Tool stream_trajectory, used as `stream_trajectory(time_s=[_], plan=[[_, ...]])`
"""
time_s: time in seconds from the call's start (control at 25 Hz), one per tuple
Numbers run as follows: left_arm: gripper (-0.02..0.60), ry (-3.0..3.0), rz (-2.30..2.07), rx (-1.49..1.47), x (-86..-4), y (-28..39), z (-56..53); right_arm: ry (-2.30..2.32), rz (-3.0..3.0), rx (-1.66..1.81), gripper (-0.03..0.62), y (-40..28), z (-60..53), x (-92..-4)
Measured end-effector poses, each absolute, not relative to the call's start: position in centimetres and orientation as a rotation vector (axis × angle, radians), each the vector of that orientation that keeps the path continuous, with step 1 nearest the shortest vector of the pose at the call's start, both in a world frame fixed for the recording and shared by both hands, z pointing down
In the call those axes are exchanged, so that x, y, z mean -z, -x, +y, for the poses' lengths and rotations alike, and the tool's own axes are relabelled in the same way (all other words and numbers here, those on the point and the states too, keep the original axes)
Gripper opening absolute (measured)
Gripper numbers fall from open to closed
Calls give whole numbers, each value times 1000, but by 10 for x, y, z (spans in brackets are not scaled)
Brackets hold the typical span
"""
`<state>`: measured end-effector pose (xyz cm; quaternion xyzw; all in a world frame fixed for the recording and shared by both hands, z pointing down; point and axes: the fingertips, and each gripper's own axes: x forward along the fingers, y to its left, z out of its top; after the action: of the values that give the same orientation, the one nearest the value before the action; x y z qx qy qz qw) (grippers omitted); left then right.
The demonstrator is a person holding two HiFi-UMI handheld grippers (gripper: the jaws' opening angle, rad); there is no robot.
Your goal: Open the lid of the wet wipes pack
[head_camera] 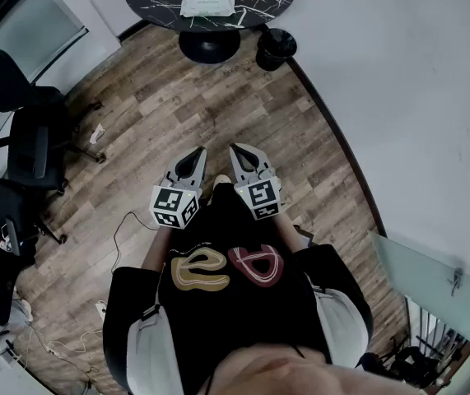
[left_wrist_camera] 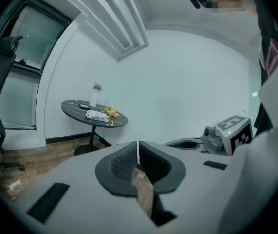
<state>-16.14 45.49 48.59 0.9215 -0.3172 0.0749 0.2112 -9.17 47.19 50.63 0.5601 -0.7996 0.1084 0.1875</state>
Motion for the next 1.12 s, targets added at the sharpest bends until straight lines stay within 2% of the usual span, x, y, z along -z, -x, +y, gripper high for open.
stream_trajectory(time_s=[0.64, 1.12], plan=[[25, -2562, -932, -178, -492, 122, 437, -1611, -2320, -356, 11, 44, 452, -505], [25, -2623, -823, -174, -491, 97, 326, -1767, -2216, -420, 11, 12, 372, -507]])
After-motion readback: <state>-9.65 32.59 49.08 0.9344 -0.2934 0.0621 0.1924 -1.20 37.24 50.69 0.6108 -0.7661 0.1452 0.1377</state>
